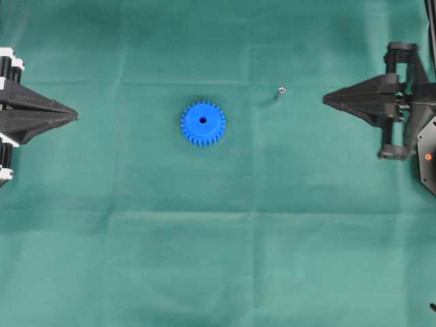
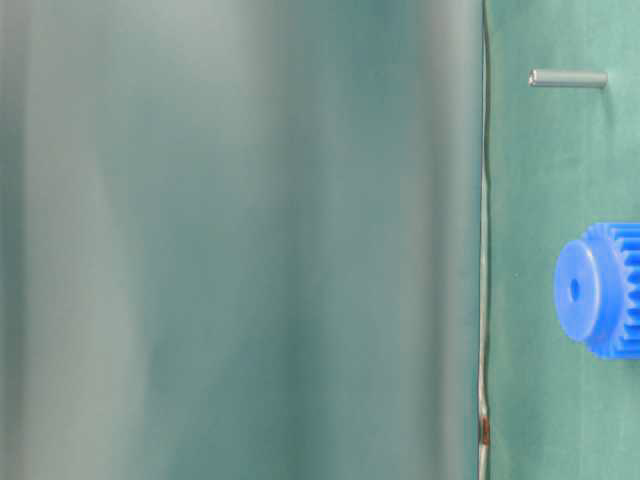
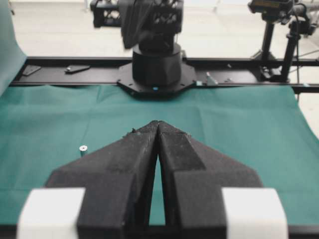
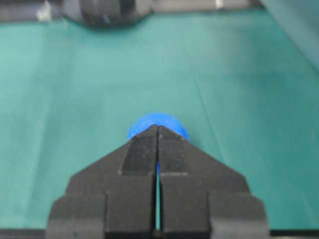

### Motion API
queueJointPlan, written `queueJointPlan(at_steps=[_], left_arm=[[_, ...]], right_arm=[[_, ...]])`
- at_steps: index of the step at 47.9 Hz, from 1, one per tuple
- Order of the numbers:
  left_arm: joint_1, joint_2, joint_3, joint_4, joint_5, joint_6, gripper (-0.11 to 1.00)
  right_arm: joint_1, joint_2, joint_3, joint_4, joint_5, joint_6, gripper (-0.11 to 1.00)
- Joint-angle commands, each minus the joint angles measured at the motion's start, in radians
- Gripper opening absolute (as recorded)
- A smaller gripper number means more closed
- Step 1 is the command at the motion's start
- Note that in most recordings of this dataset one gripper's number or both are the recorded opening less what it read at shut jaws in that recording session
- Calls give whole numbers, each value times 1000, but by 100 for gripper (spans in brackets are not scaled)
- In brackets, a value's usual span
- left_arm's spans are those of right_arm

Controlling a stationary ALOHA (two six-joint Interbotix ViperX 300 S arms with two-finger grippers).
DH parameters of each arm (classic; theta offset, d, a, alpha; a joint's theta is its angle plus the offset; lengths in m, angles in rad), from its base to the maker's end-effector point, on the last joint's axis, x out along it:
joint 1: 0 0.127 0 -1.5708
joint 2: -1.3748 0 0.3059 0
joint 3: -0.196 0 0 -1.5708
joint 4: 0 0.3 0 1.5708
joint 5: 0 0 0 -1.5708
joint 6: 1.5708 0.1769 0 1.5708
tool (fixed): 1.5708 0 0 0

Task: Insert the shaft placed at a random location into the center hole of the medium gear at another random location.
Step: 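Move the right gripper over the upright silver shaft, fingers open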

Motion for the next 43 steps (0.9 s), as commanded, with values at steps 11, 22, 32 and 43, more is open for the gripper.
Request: queueJointPlan(at_steps=[11, 22, 32, 43], left_arm=[[3, 9, -28, 3, -3, -2, 0], [3, 9, -28, 3, -2, 0, 0], [3, 9, -28, 5, 2, 0, 0], [3, 11, -26, 5, 5, 0, 0]], right_arm=[[-69, 204, -18, 2, -103, 6, 67], [-109, 387, -20, 2, -230, -9, 89], [-137, 535, -41, 2, -295, -12, 90], [-164, 637, -63, 3, -351, -12, 90]])
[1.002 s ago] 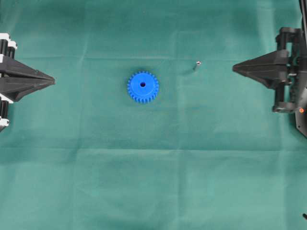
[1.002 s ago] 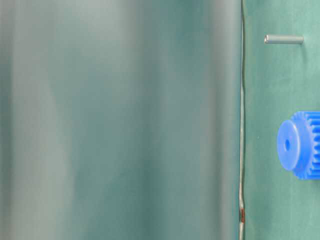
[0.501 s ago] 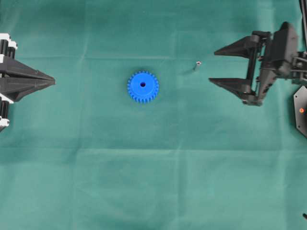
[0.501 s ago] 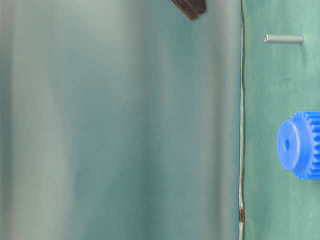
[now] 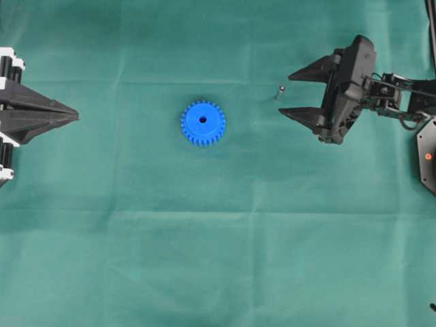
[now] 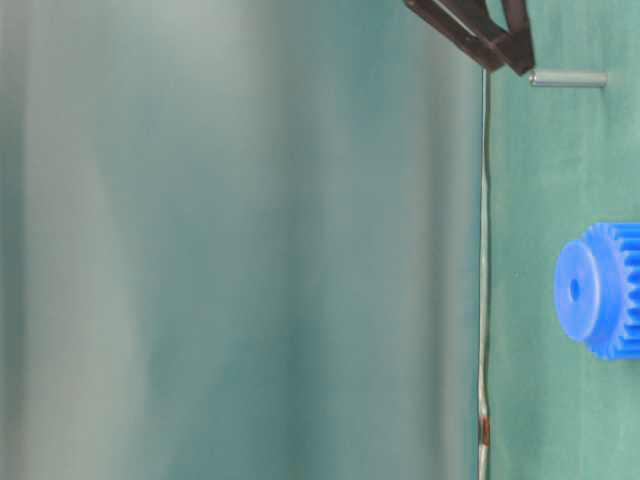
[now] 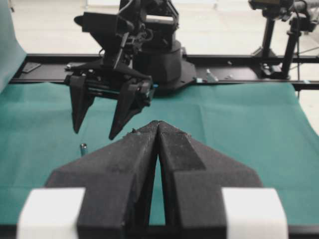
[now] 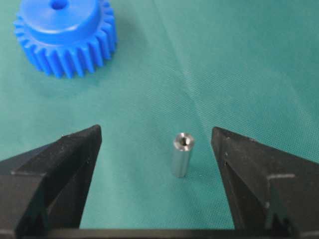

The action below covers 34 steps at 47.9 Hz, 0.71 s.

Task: Insert the shaft placed at a random location into the center hole of the medium gear at another random location.
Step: 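Move the right gripper over the upright silver shaft, fingers open, then lower the right gripper and close it on the silver shaft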

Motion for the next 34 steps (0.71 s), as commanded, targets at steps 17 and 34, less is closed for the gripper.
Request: queueJointPlan(at_steps=[17, 34], left_arm=[[3, 8, -26, 3, 5, 0, 0], [3, 9, -25, 3, 6, 0, 0]], right_arm=[[-28, 78, -28, 5, -86, -11, 89], [-41, 100, -46, 15, -80, -11, 52]])
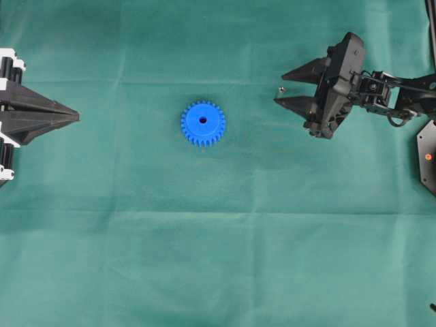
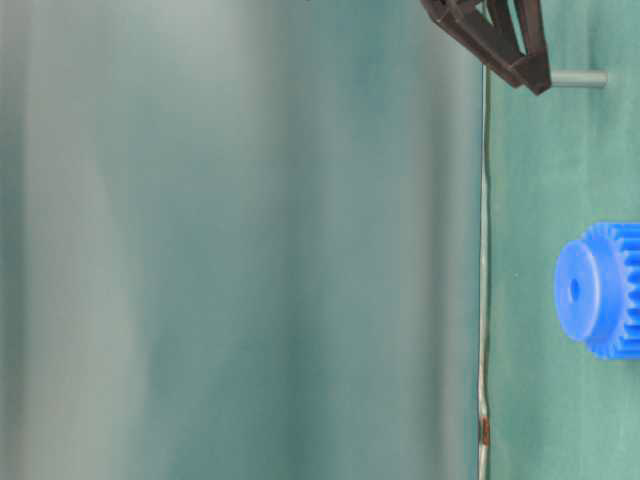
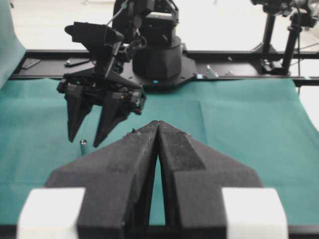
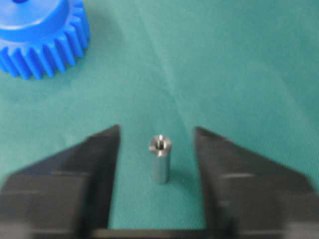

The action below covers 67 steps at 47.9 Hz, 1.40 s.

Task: Insert the shaft placed at a random location into the center hole of the medium gear at another random location.
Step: 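Lower the right gripper and close it on the silver shaft, then lift the shaft and carry it left over the blue gear's center hole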

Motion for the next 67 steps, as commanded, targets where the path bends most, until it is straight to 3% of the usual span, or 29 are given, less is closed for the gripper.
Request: queueJointPlan(at_steps=[1, 5, 8, 35, 54, 67], left_arm=[[2, 9, -26, 3, -3, 0, 0], [2, 9, -28, 3, -3, 0, 0], [2, 8, -28, 3, -2, 0, 0], [2, 8, -28, 3, 8, 0, 0], [2, 8, -28, 3, 9, 0, 0], [2, 8, -28, 3, 9, -2, 0]], right_arm=[[-9, 0, -21, 6, -5, -9, 46], [-9, 8, -25, 6, 2, -11, 23], [-9, 9, -26, 6, 2, -11, 13], [-9, -51, -25, 6, 6, -14, 13], [-8, -253, -78, 8, 241, -6, 13], [-3, -288, -83, 8, 281, -6, 13]])
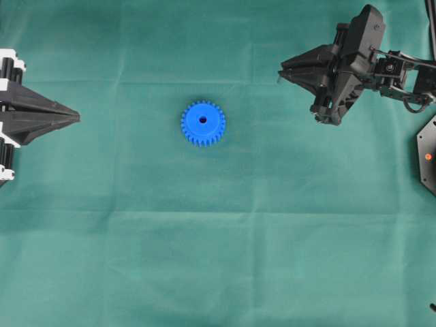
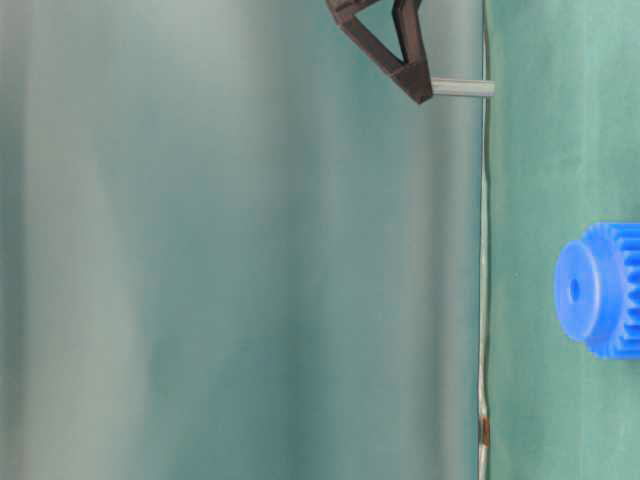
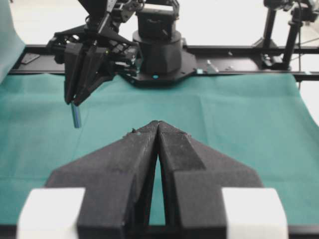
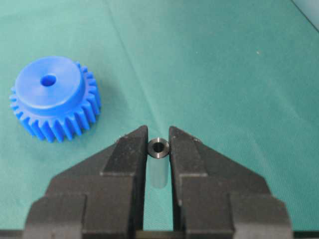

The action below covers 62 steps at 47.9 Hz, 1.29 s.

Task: Insert the shaft placed at a random location into the center hole of the medium gear at another random location.
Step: 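Lift the shaft and carry it left over the blue gear's center hole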

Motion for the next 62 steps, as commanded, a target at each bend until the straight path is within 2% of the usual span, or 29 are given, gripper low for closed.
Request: queueJointPlan(at_steps=[1, 14, 25, 51, 62], left_arm=[[2, 8, -26, 3, -5, -2, 0], [2, 9, -26, 3, -5, -2, 0], [2, 9, -26, 3, -5, -2, 0], [2, 11, -25, 3, -5, -3, 0], [2, 12, -25, 3, -5, -3, 0]], right_arm=[[0, -15, -21, 3, 5, -6, 13], [2, -14, -23, 3, 0, -6, 13], [37, 21, -54, 5, -8, 0, 13], [164, 249, -291, 9, -15, -2, 13], [189, 318, -373, 9, -15, -5, 13]])
